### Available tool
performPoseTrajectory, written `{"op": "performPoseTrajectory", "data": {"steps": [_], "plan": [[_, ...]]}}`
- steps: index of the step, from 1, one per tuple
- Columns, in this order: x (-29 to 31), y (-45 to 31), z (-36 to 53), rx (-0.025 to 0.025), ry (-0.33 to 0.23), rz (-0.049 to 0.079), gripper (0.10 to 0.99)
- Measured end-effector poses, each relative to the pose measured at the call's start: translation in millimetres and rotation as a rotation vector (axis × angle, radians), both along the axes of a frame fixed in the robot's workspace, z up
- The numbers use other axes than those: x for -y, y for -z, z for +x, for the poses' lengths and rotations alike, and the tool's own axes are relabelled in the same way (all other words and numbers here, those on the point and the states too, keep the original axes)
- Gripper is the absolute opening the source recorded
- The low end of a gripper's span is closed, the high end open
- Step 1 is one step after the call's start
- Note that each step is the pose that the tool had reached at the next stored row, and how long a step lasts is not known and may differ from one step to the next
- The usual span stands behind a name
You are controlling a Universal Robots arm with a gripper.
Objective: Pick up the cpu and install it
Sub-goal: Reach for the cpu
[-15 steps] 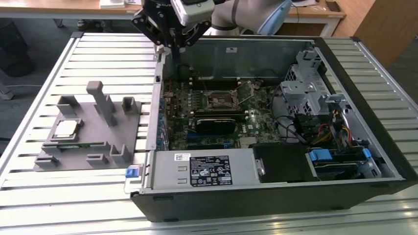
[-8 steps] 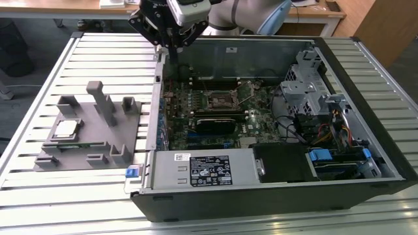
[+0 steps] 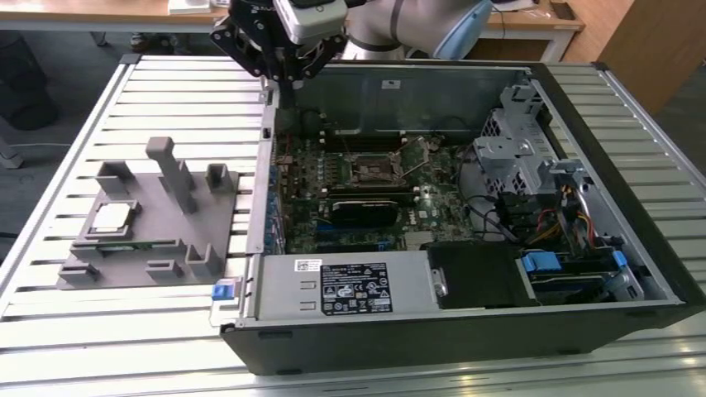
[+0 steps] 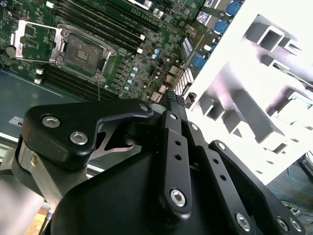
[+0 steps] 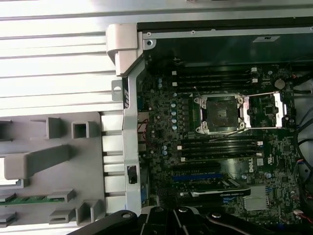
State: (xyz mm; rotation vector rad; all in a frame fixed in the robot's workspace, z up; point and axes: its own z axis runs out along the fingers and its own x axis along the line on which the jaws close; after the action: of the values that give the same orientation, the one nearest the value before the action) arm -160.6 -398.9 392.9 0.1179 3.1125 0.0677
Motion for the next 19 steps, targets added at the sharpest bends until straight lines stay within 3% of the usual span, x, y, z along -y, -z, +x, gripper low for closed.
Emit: {"op": "performPoseTrajectory", "data": {"steps": [19], "plan": [[0.0, 0.2, -16.6, -0.0001, 0.0, 0.0, 0.106]]}}
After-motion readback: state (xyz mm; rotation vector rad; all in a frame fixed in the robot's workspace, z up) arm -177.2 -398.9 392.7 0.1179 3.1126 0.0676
